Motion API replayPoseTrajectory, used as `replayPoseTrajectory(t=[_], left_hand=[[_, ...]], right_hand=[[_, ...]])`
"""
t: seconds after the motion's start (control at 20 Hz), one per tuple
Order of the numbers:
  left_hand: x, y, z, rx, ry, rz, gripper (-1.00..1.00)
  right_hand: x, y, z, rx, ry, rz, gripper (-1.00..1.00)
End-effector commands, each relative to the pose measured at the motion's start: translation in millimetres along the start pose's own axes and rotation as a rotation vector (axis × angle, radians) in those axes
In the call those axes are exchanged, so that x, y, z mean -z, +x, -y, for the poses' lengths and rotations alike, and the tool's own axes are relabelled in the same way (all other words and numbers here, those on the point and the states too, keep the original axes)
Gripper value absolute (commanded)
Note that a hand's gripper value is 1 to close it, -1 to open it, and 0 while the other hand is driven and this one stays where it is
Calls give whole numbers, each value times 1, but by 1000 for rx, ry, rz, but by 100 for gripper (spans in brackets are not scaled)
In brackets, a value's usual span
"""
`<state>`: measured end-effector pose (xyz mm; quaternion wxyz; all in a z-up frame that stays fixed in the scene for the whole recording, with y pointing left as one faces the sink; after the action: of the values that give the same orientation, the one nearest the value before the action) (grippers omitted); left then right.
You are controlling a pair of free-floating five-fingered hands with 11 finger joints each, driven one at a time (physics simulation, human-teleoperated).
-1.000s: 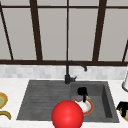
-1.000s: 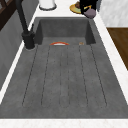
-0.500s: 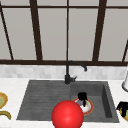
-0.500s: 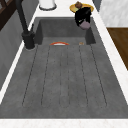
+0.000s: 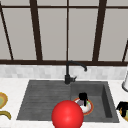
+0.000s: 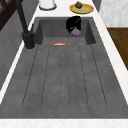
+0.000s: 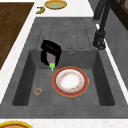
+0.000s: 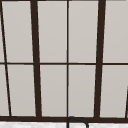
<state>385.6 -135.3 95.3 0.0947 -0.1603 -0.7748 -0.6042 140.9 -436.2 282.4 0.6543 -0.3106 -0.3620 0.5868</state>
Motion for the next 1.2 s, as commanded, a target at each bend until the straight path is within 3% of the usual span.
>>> replayPoseTrajectory(t=[0.0, 0.1, 0.25, 0.3, 0.4, 0.55, 0.65, 0.8, 1.15], left_hand=[[-13, -19, 15, -36, -38, 76, 100], [-18, -18, 36, -6, -43, 89, 100], [-22, -27, 55, 11, -46, 92, 100], [-22, -36, 57, 0, -52, 90, 100], [-25, -56, 59, -9, -28, 48, 100], [-23, -74, 65, 0, -19, 45, 100], [-22, -89, 63, -13, -21, 31, 100], [-21, -106, 66, -15, -23, 34, 100], [-32, -160, 112, -2, -15, 51, 100]], right_hand=[[0, 0, 0, 0, 0, 0, 0], [0, 0, 0, 0, 0, 0, 0], [0, 0, 0, 0, 0, 0, 0], [0, 0, 0, 0, 0, 0, 0], [0, 0, 0, 0, 0, 0, 0], [0, 0, 0, 0, 0, 0, 0], [0, 0, 0, 0, 0, 0, 0], [0, 0, 0, 0, 0, 0, 0], [0, 0, 0, 0, 0, 0, 0]])
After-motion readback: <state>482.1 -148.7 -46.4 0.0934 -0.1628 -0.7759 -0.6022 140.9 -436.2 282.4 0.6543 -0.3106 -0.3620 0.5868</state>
